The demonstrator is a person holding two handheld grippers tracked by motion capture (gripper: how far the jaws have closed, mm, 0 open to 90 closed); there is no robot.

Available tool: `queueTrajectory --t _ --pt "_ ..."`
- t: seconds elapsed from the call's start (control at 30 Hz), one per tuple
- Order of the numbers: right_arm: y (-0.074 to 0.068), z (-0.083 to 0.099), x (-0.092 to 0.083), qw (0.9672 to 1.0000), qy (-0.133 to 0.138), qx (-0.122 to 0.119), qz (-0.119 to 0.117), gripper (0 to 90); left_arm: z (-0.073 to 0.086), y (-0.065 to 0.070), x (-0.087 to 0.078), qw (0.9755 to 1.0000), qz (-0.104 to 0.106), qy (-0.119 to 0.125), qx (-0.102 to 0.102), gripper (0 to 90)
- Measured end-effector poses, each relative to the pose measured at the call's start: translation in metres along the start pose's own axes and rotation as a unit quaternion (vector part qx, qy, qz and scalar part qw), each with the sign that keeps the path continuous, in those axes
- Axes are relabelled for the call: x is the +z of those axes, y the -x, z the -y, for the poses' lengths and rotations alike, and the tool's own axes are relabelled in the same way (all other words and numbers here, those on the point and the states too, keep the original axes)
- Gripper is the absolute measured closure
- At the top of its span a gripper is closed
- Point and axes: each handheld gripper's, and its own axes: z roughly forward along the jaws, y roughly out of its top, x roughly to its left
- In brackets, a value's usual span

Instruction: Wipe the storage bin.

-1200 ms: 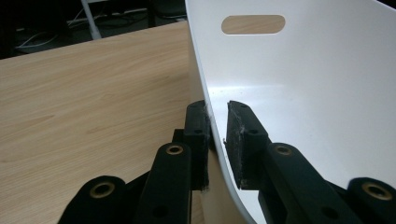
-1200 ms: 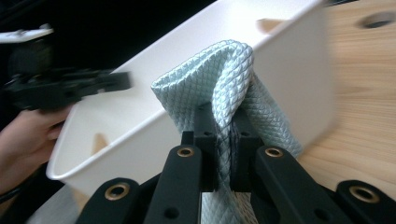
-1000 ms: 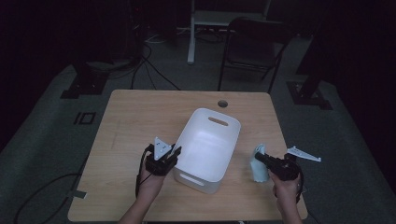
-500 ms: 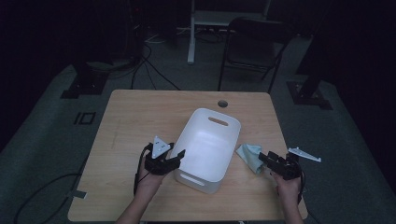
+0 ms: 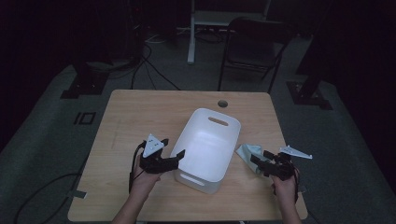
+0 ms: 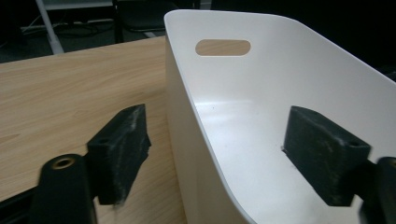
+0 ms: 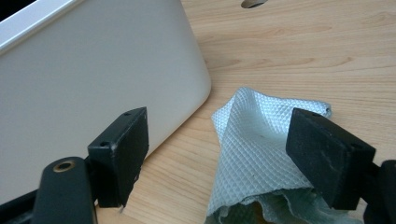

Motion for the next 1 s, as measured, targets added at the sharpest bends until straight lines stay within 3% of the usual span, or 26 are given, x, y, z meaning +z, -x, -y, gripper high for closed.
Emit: queueTrajectory --t 0.23,0.47,0.8,0.93,1.0 --pt "0.001 0.002 0.0 1.0 -0.003 0.002 0.002 20.9 -0.005 0.0 -0.008 0.9998 0.017 0.002 -0.005 17.4" --pt "0.0 0.003 -0.002 0.9999 -0.006 -0.007 0.003 20.9 -0.006 -0.002 -0.018 0.9999 0.014 0.003 0.002 16.5" --pt "0.0 0.011 -0.01 0.9999 -0.009 -0.01 -0.004 20.9 0.006 -0.017 -0.035 0.9996 0.025 0.012 -0.003 16.5" --pt "0.001 0.014 -0.011 0.9999 -0.009 -0.005 -0.006 21.0 0.012 -0.022 -0.04 0.9997 0.021 0.007 -0.011 16.5" --pt "0.001 0.017 -0.015 0.9999 -0.008 -0.001 -0.01 20.9 0.021 -0.029 -0.047 0.9999 0.005 0.005 -0.015 16.5"
